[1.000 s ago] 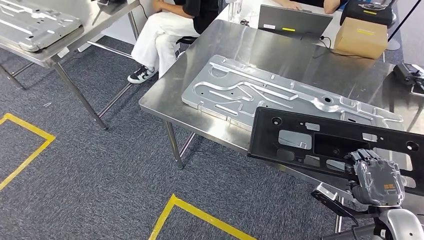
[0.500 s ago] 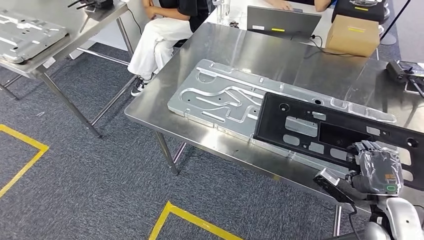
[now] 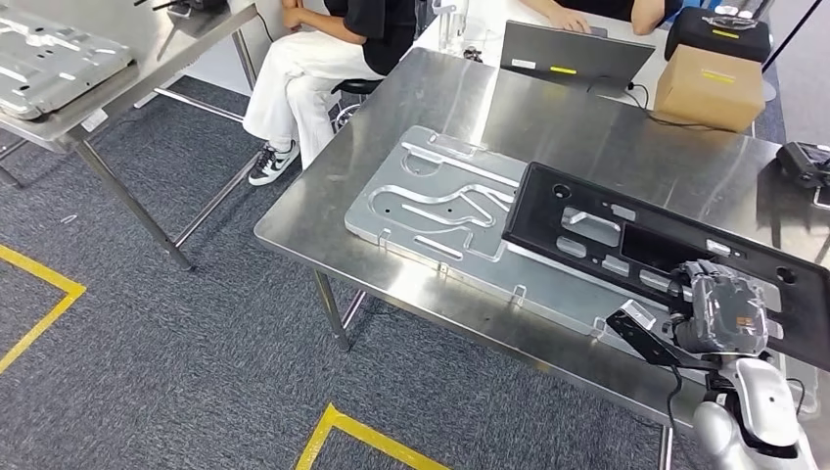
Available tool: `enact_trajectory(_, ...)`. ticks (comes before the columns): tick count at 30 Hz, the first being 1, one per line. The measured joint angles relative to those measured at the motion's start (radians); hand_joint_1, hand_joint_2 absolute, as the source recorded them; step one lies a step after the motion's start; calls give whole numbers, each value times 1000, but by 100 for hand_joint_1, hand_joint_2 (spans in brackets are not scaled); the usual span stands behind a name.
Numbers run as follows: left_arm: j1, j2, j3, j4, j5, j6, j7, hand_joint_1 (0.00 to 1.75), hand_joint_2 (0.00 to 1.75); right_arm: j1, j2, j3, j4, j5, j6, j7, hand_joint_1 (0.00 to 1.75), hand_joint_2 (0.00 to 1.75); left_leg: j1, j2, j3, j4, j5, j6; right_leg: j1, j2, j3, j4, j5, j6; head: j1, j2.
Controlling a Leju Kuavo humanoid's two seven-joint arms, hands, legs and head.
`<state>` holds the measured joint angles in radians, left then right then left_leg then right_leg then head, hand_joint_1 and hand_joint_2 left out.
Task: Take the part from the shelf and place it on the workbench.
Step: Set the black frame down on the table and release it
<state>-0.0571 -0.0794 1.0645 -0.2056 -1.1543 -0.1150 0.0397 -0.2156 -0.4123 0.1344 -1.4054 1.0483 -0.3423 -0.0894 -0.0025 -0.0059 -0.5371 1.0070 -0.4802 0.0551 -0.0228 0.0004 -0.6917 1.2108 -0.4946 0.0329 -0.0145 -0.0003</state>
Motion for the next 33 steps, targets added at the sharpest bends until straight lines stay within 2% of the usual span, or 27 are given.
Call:
enact_trajectory(1,0,0,-1,0,0,0,0,0,175,-7,4,3,8,0,0,-1,175,175,-2,-1,10,1,-9,-3,2,0,21,-60,41,-4,0,0)
enact_trajectory(2,0,0,-1,0,-1,0,0,0,175,-16,8,5,14,0,0,-1,175,175,-4,-1,16,3,-18,-7,5,-1,44,-118,67,-10,0,0)
enact_trajectory(3,-1,0,-2,0,-1,0,0,0,175,-26,11,6,20,-1,0,-2,175,175,-5,-1,19,5,-24,-12,8,-2,57,-152,73,-16,0,0)
enact_trajectory(5,-4,0,-3,0,-4,-1,1,0,175,-42,16,8,30,-3,0,-3,175,175,-6,-1,20,4,-32,-22,13,-2,68,-175,58,-26,0,0)
enact_trajectory(7,-6,1,-4,0,-8,-2,2,0,175,-52,24,11,43,-5,0,-5,175,175,-4,0,20,13,-45,-32,7,-2,79,-185,55,-35,-1,0)
enact_trajectory(8,-7,1,-5,0,-10,-2,3,0,175,-60,30,15,54,-6,0,-5,175,175,-3,0,8,42,-60,-37,3,-2,87,-191,53,-40,-1,0)
enact_trajectory(9,-6,2,-6,0,-12,-3,2,0,175,-69,38,21,66,-7,-1,-6,175,175,-1,0,-17,92,-81,-43,1,-2,94,-195,50,-45,-1,0)
enact_trajectory(11,-7,2,-7,0,-17,-6,-5,0,175,-86,55,36,97,-9,-4,-6,175,175,4,0,-101,228,-123,-51,0,-2,105,-196,41,-50,-2,0)
enact_trajectory(12,-6,3,-8,0,-17,-8,-10,0,175,-90,64,43,115,-10,-6,-6,175,175,6,0,-139,276,-126,-55,0,-2,112,-196,36,-49,-2,0)
enact_trajectory(13,-6,3,-8,0,-17,-11,-16,0,175,-91,71,50,131,-11,-8,-7,175,175,7,0,-160,289,-110,-56,0,-1,119,-195,29,-48,-2,0)
enact_trajectory(14,-5,3,-8,0,-16,-12,-19,0,175,-92,78,55,147,-13,-10,-8,175,175,8,1,-162,261,-73,-57,-1,-2,128,-194,22,-45,-2,0)
enact_trajectory(16,-3,3,-8,0,-15,-13,-22,0,175,-95,88,63,170,-13,-17,-10,175,175,9,0,-127,137,20,-55,-2,-1,144,-189,5,-37,-2,0)
enact_trajectory(17,-3,3,-8,0,-14,-13,-23,0,175,-99,91,66,179,-14,-22,-11,131,131,9,0,-107,81,48,-53,0,0,148,-185,-3,-31,-2,0)
enact_trajectory(18,-3,3,-8,0,-12,-13,-26,0,175,-103,94,69,186,-14,-25,-12,87,87,9,-1,-95,45,61,-50,3,0,149,-183,-8,-27,-2,0)
enact_trajectory(20,-3,2,-8,0,-8,-14,-32,0,175,-109,98,75,202,-18,-29,-13,0,0,9,-2,-89,26,59,-47,7,1,149,-182,-10,-29,-2,0)
enact_trajectory(22,-3,2,-8,0,-7,-14,-28,0,175,-113,104,79,224,-20,-30,-17,0,0,9,-4,-88,25,58,-45,7,-1,152,-189,-10,-36,-1,0)
enact_trajectory(26,-4,2,-8,0,-8,-11,-8,0,0,-124,120,97,283,-20,-37,-19,0,0,8,-4,-86,25,53,-36,7,-2,160,-200,-10,-37,-1,0)
enact_trajectory(29,-6,2,-8,0,-14,-11,9,0,0,-136,133,112,329,-16,-40,-19,0,0,7,-4,-84,25,50,-32,7,-2,163,-203,-10,-37,-1,0)
enact_trajectory(33,-6,2,-8,0,-15,-12,15,0,0,-146,147,126,367,-13,-43,-19,0,0,6,-3,-82,25,49,-30,6,-2,164,-206,-9,-27,-1,0)
